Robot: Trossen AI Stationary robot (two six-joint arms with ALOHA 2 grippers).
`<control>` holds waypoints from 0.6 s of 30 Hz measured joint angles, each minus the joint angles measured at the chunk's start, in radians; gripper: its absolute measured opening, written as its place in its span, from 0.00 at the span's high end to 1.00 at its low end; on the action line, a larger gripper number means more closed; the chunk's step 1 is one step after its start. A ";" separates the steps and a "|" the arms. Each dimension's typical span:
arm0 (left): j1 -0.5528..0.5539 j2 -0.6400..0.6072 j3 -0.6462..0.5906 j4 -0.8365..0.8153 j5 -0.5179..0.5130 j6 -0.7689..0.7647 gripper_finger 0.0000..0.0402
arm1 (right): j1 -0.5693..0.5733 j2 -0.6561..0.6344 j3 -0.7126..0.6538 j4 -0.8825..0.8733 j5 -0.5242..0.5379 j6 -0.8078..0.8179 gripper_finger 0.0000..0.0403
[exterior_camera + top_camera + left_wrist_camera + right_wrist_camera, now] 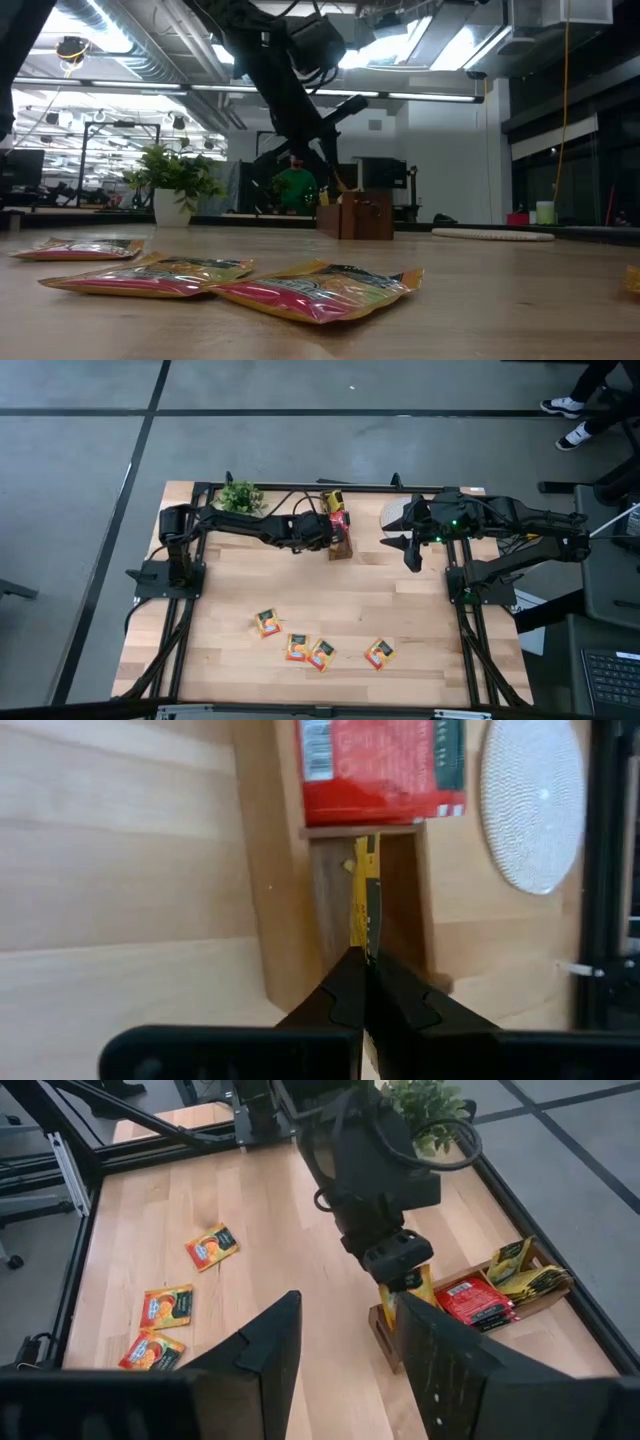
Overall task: Pick & Place Tea
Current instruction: Put the orange tea bag into the left section of the wooden organizer
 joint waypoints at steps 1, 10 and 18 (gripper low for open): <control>-0.002 0.000 0.000 0.010 -0.004 -0.001 0.99 | 0.000 0.000 0.000 0.000 0.000 0.000 0.59; 0.001 -0.002 0.000 0.014 -0.007 0.006 0.99 | 0.000 0.000 0.000 -0.001 0.001 -0.003 0.59; 0.001 -0.002 0.000 0.018 0.001 0.014 0.99 | 0.000 0.000 0.000 -0.002 0.000 -0.003 0.59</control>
